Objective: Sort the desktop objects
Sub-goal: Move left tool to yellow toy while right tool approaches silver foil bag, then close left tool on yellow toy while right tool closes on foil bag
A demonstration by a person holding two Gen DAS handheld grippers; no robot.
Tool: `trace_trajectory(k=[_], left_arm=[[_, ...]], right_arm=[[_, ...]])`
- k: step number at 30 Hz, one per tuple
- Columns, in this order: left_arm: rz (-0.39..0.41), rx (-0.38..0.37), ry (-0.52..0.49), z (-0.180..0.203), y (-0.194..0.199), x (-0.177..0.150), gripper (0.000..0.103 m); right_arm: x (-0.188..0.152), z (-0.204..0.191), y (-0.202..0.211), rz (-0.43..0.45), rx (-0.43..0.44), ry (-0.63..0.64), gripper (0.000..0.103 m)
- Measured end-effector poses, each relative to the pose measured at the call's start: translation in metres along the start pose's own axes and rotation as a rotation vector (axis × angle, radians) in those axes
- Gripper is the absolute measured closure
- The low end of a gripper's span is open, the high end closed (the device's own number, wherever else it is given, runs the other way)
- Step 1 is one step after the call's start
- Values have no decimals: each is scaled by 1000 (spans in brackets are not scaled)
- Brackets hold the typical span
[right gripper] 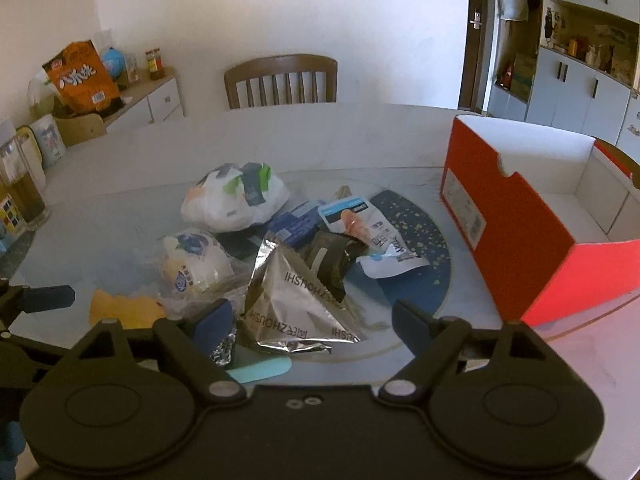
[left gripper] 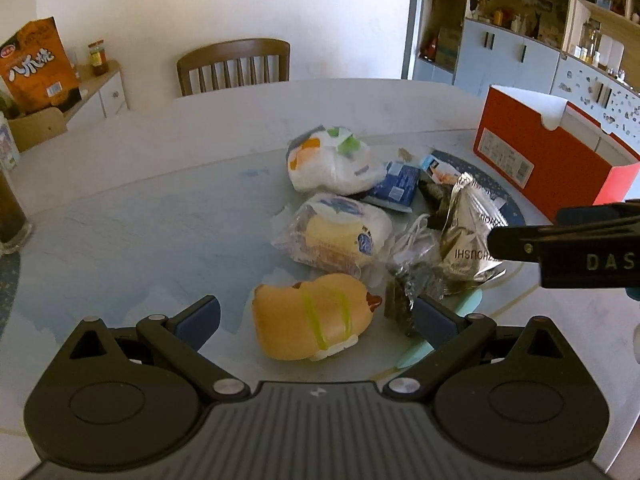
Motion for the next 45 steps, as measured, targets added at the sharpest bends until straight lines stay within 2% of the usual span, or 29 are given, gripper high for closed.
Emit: trace_trajectory(k=[13, 16, 20, 23, 26, 31, 39, 42, 45], left_arm=[[-6, -24, 6, -1, -18, -5, 1], [-9, -30, 10, -2, -21, -6, 6], [-12, -39, 14, -2, -23, -7, 10], [-14, -42, 18, -3, -24, -7, 13], [-22, -51, 18, -3, -27, -8, 22], [-23, -55, 19, -4, -27, -7, 24], [-22, -77, 38, -7, -26, -6, 31], [-18, -84, 43, -8, -24, -5, 32], [-11, -88, 47, -9, -20, -4, 33]], right_arm=[[-7, -6, -31, -50, -17, -4, 20], [-7, -6, -37, -62, -20, -7, 24], [-7, -8, -41, -65, -18, -13, 25], [-8, -10, -41, -69, -14, -11, 32], [-8, -12, -41, -72, -16, -9, 36], [-8, -13, -40, -79, -21, -20, 41], [-4, -14, -36, -70, -23, -18, 61], [-2, -15, -33, -64, -26, -15, 64], [0, -15, -30, -59, -31, -12, 71]])
Point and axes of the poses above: each gripper's, at about its wrist camera, not at the fingertips, and y roughly against the way its jaws point, z to its right, x to its top, the point moved 10 cm from there along -y, roughly the way its jaws point, and after that the axes turned 14 degrees about -y, right-handed, at the moved point
